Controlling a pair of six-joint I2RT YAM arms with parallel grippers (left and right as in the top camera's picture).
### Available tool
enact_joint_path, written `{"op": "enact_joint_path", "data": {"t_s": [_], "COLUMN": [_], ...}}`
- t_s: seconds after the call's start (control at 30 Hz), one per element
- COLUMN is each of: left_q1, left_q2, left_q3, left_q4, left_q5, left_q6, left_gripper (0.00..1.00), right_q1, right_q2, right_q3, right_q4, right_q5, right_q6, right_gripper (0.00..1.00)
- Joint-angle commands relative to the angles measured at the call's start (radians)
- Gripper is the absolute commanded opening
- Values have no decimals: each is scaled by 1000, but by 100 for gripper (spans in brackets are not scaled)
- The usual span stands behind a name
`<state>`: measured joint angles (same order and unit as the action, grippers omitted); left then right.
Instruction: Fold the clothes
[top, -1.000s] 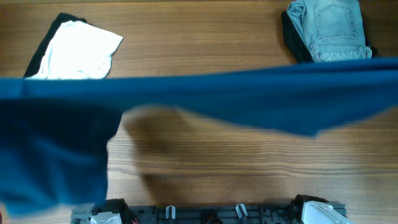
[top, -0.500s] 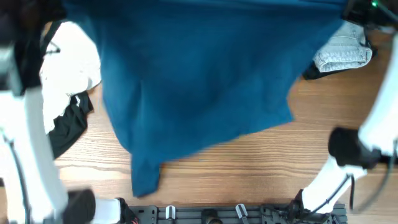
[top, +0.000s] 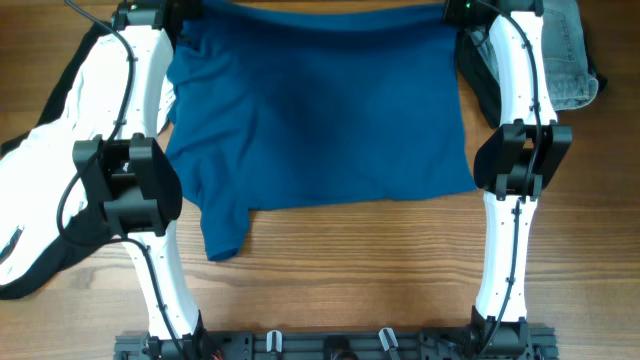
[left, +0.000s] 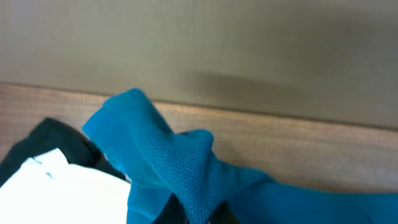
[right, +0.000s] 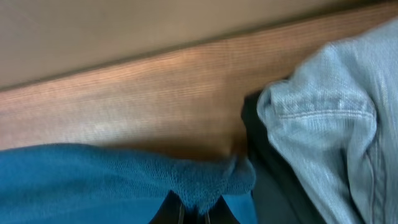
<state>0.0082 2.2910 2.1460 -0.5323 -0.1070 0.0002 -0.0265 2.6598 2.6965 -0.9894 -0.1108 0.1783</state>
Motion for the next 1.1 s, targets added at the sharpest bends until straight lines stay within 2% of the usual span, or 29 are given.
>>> {"op": "enact_joint_path", "data": {"t_s": [0.0,0.07,0.23,0.3,0.43,0.63,0.73,0.83,0.87,0.9,0.93,0.97,1.03,1.07], "left_q1": [3,3,2,-7,-10,2,5,5,5,5,5,5,5,8], "left_q2": [-53,-99,-189,-208,-266,-243,-243,-243,-243,-243,-243,-243,-244,-256], "left_q3": [8,8,8,8,8,-8,-48,-147,-179,-212,-235,-252,-250,-228], "left_q4": [-61,-108,-83,-129,-346,-720,-815,-824,-817,-811,-810,-814,-814,-814], "left_q5": [-21,-21,-20,-20,-21,-21,-21,20,39,55,62,62,53,34], "left_q6": [14,14,14,14,-46,-154,-208,-226,-225,-225,-225,-225,-214,-214], "left_gripper": [4,4,4,4,4,4,4,4,4,15,41,74,99,100], "right_q1": [-20,-30,-56,-59,-61,-64,-64,-64,-64,-64,-64,-64,-68,-74], "right_q2": [-45,-87,-145,-154,-190,-188,-188,-188,-188,-188,-188,-188,-193,-209], "right_q3": [12,12,12,12,12,6,-15,-71,-88,-100,-105,-105,-101,-92], "right_q4": [-76,-143,-164,-206,-326,-479,-523,-526,-521,-517,-516,-516,-517,-523], "right_q5": [20,11,-29,-29,-29,-21,-20,-20,-20,-20,-21,-21,-23,-44], "right_q6": [4,-3,-21,-22,-39,-73,-75,-74,-74,-74,-74,-73,-70,-66], "right_gripper": [4,4,4,4,4,4,4,5,10,20,44,72,81,83]}}
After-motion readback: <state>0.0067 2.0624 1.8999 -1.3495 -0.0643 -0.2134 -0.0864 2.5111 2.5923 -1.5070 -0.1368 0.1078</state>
